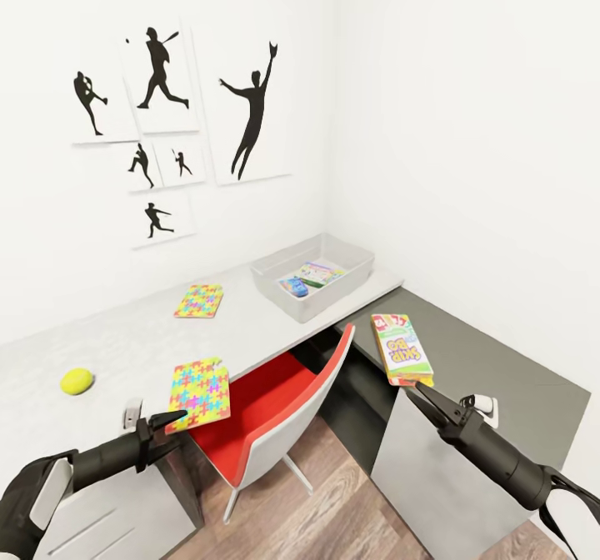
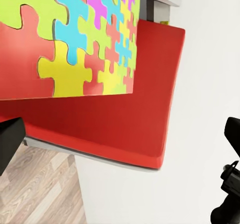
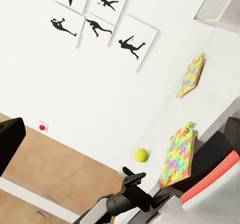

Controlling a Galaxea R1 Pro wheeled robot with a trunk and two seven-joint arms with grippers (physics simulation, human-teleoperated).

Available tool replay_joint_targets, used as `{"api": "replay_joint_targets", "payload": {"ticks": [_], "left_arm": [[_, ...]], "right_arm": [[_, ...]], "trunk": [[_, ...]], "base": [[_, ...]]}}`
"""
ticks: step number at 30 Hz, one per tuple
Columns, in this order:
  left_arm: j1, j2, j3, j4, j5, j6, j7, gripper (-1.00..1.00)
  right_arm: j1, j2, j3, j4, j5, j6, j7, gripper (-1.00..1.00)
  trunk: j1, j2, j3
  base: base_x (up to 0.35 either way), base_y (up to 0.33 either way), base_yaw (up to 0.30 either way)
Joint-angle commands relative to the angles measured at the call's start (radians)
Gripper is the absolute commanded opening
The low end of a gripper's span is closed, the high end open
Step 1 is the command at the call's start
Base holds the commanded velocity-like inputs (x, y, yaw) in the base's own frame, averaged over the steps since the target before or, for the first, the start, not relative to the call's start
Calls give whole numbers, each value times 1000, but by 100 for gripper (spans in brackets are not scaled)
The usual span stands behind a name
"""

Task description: Put all the toys in the child's room - the three board games (two on the bed and one on the table), the two jigsaw puzzles on the table, and the tennis ball on the table - inside the toy box on the table in the child's room.

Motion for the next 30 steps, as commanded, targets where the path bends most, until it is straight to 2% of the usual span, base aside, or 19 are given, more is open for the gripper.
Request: {"api": "replay_joint_targets", "payload": {"ticks": [1, 24, 30], "left_arm": [[-1, 0, 2, 0, -3, 4, -5, 100], [-11, 8, 3, 48, -4, 4, -4, 100], [-13, 13, 3, 49, -4, 4, -4, 100]], "right_arm": [[-1, 0, -1, 0, -5, 6, 0, 100], [-1, 0, -1, 0, -5, 5, -1, 100], [-1, 1, -1, 0, -5, 4, -2, 100]], "trunk": [[4, -8, -4], [92, -169, -76], [92, -169, -76]], "base": [[0, 0, 0], [0, 0, 0], [0, 0, 0]]}}
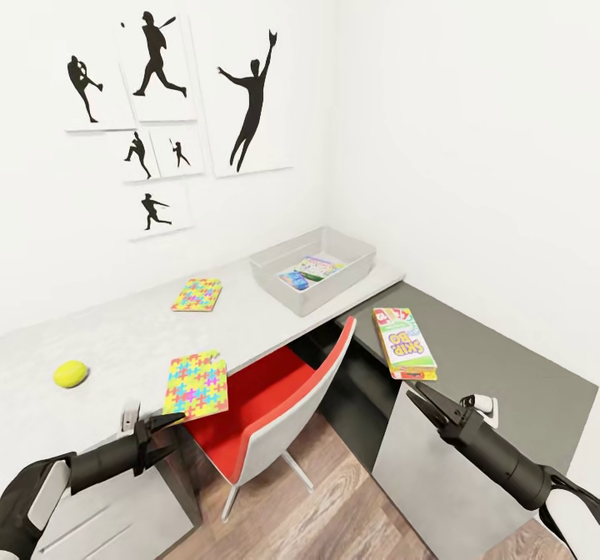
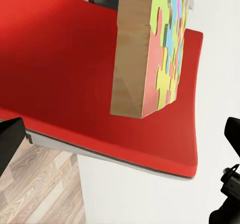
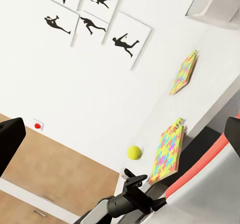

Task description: Put all the toys in the child's room - the three board games (two on the bed and one on the table), the two jigsaw puzzles on the table, and the tennis ball on the table - inside the toy box on the table in the child's room.

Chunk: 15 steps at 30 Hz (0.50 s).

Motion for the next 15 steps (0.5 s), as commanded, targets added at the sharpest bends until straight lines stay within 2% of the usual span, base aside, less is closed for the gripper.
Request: {"api": "replay_joint_targets", "payload": {"ticks": [1, 15], "left_arm": [[-1, 0, 2, 0, -3, 3, -5, 100], [-1, -1, 0, -2, -1, 3, -5, 100]], "right_arm": [[-1, 0, -1, 0, -5, 6, 0, 100], [-1, 1, -1, 0, -4, 5, 0, 100]], "trunk": [[0, -1, -1], [0, -1, -1]], "base": [[0, 0, 0], [19, 0, 0]]}}
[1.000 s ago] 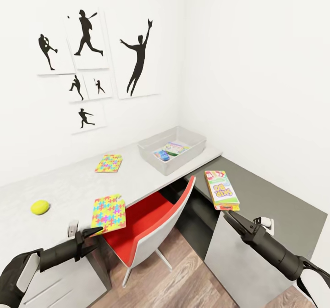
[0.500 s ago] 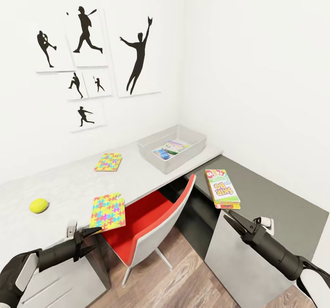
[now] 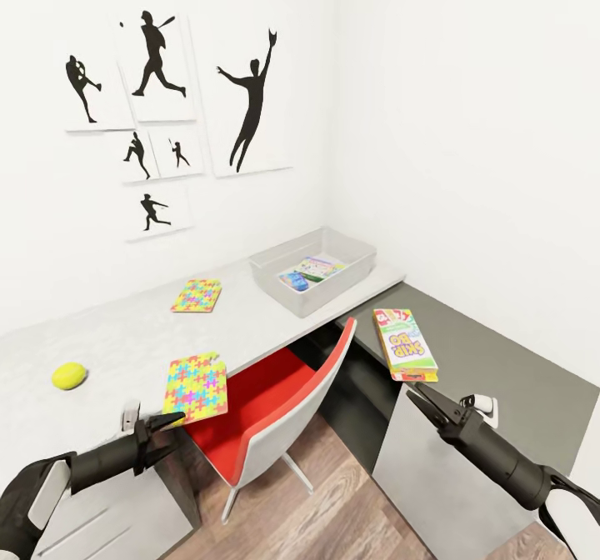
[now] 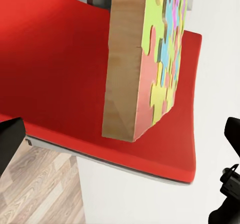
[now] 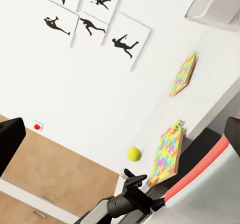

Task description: Put all the toys in the child's room - the three board games (two on the bed and one on the table), the two jigsaw puzzles on the table, and the tennis ball on the table - inside the toy box on the table in the child's room.

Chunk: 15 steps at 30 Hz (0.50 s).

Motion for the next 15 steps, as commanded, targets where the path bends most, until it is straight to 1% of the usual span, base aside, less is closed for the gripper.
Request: {"api": "replay_joint_targets", "payload": {"ticks": [1, 6, 15], "left_arm": [[-1, 0, 2, 0, -4, 3, -5, 100], [-1, 0, 2, -2, -4, 3, -6, 100], [-1, -1, 2, -3, -4, 3, -6, 100]], "right_arm": [[-1, 0, -1, 0, -5, 7, 0, 100], [-1, 2, -1, 0, -5, 7, -1, 100], [-1, 4, -1, 0, -5, 6, -2, 100]], "trunk": [[0, -1, -1], [0, -1, -1], [0, -1, -1]], "base": [[148, 0, 0], [83, 0, 0], [11, 0, 0]]}}
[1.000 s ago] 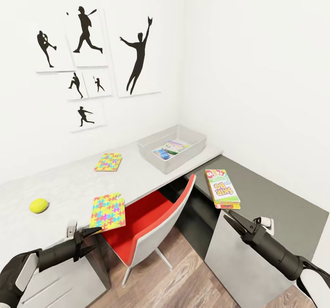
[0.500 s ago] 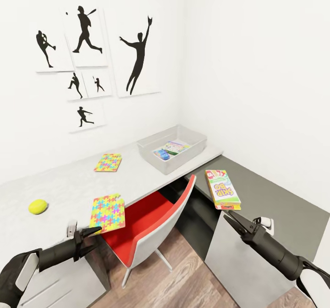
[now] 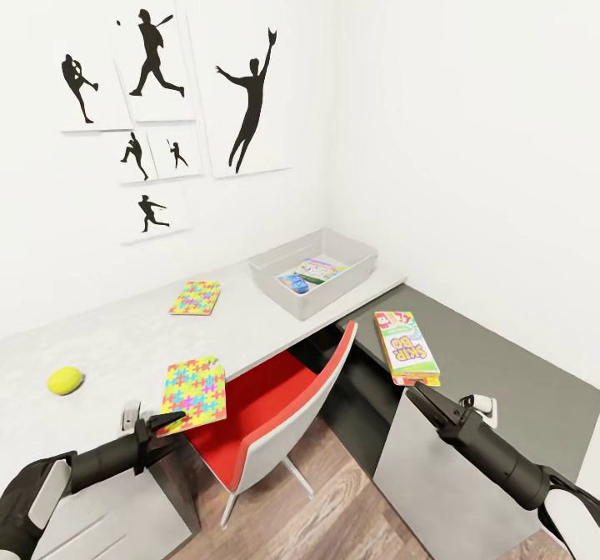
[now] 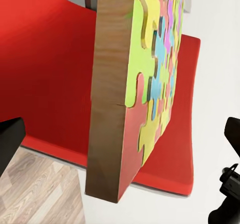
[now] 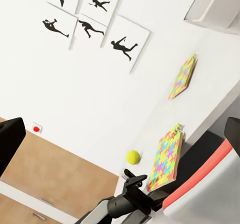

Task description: Put all the toys in the child's room - the three board games (two on the bed and one on the table), the two jigsaw puzzles on the table, and the tennis ball on the table - inside the toy box on the table in the child's room.

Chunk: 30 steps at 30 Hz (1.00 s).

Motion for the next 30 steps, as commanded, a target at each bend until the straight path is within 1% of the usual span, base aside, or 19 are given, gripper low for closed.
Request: {"api": "replay_joint_targets", "payload": {"ticks": [1, 6, 12, 21, 22, 30], "left_arm": [[-1, -1, 2, 0, -4, 3, -5, 100], [0, -1, 1, 0, -4, 3, -5, 100], [0, -1, 1, -1, -4, 3, -6, 100], [-1, -1, 1, -1, -4, 3, -7, 100], [-1, -1, 0, -1, -4, 3, -7, -100], [-1, -1, 1, -1, -4, 3, -7, -100]], "right_arm": [[-1, 0, 0, 0, -5, 7, -1, 100], [-1, 2, 0, 0, -5, 5, -1, 100], [-2, 2, 0, 0, -5, 5, -3, 100], [-2, 2, 1, 0, -5, 5, -3, 100], [-2, 2, 1, 0, -5, 5, -3, 100], [-2, 2, 1, 0, -5, 5, -3, 100]], "trunk": [[0, -1, -1], [0, -1, -1], [0, -1, -1], [0, -1, -1], [0, -1, -1], [0, -1, -1]], "base": [[2, 0, 0], [23, 0, 0], [107, 0, 0], [16, 0, 0], [2, 0, 0], [0, 0, 0]]}}
